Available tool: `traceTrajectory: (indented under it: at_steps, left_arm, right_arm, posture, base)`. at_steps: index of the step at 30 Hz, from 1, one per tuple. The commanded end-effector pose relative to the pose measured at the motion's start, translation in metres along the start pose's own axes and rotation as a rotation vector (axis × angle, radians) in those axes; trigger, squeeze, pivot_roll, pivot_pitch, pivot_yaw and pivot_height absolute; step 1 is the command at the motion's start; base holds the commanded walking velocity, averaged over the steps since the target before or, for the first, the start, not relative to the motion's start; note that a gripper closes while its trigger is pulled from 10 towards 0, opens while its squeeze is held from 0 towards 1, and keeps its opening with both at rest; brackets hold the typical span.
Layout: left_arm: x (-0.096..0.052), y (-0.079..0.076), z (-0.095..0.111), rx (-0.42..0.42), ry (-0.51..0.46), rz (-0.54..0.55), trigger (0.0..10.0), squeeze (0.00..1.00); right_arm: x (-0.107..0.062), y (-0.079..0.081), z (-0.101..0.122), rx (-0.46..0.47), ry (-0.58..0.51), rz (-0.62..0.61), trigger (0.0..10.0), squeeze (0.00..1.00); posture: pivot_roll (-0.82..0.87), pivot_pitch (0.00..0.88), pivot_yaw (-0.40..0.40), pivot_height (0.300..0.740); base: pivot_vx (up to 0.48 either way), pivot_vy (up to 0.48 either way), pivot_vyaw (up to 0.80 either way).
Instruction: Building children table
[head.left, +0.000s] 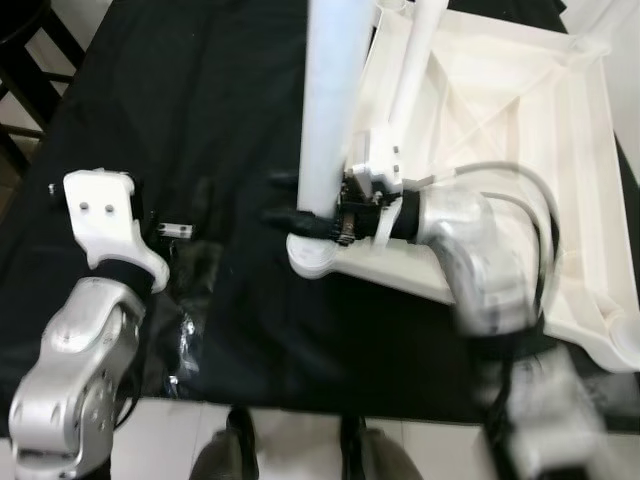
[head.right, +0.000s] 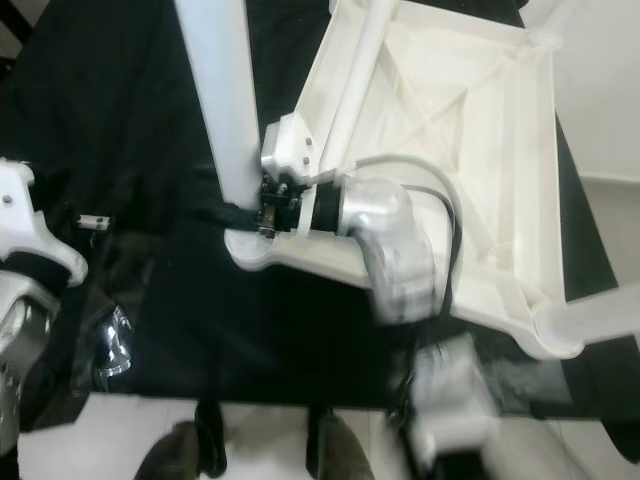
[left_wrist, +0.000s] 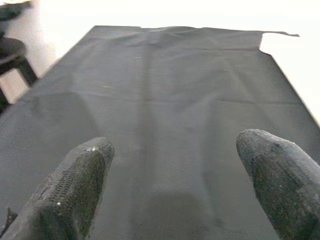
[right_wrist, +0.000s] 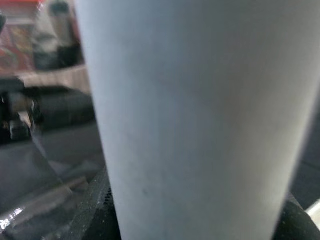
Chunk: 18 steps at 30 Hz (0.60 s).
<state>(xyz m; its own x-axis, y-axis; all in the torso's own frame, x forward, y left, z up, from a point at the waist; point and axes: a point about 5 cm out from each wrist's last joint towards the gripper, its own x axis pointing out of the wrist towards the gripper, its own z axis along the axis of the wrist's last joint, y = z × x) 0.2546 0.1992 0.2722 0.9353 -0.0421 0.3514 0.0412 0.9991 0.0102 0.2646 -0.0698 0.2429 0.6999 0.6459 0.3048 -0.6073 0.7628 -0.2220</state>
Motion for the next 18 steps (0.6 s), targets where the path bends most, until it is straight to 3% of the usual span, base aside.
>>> traceTrajectory:
  at_steps: [1, 4, 5, 7, 10, 15, 18]
  left_arm:
    - [-0.002, 0.001, -0.002, 0.009, 0.008, -0.008, 10.0, 0.00]
    - [0.000, 0.000, -0.002, 0.009, 0.006, -0.019, 10.0, 0.00]
    - [0.003, 0.000, -0.001, 0.011, 0.000, -0.028, 10.0, 0.00]
    - [0.005, 0.000, 0.000, 0.013, -0.006, -0.032, 10.0, 0.00]
    - [0.012, 0.004, 0.008, 0.025, -0.043, -0.043, 10.0, 0.00]
    - [0.016, 0.006, 0.015, 0.029, -0.068, -0.072, 10.0, 0.00]
    - [0.021, 0.004, 0.026, 0.021, -0.111, -0.156, 10.0, 0.00]
  right_arm:
    - [-0.034, -0.003, -0.070, 0.094, 0.397, -0.196, 10.0, 0.00]
    - [-0.023, 0.003, -0.071, 0.075, 0.365, -0.201, 10.0, 0.00]
    - [-0.009, 0.006, -0.072, 0.083, 0.327, -0.206, 10.0, 0.00]
    - [0.001, 0.007, -0.072, 0.087, 0.305, -0.217, 10.0, 0.00]
    - [0.011, 0.001, -0.070, 0.107, 0.292, -0.272, 10.0, 0.00]
    - [0.010, 0.002, -0.064, 0.102, 0.294, -0.324, 10.0, 0.00]
    - [0.010, 0.004, -0.064, 0.096, 0.300, -0.364, 10.0, 0.00]
  posture:
    - [-0.02, 0.451, -0.042, 0.740]
    - [-0.01, 0.427, -0.016, 0.740]
    - [0.00, 0.414, -0.007, 0.740]
    - [0.00, 0.410, -0.006, 0.740]
    - [0.02, 0.389, 0.004, 0.740]
    - [0.02, 0.371, 0.015, 0.740]
    - [0.03, 0.346, 0.028, 0.740]
  base:
    - [0.000, 0.000, 0.00]
    - [0.000, 0.000, 0.00]
    - [0.000, 0.000, 0.00]
    - [0.000, 0.000, 0.00]
    - [0.000, 0.000, 0.00]
    - [0.000, 0.000, 0.00]
    - [0.000, 0.000, 0.00]
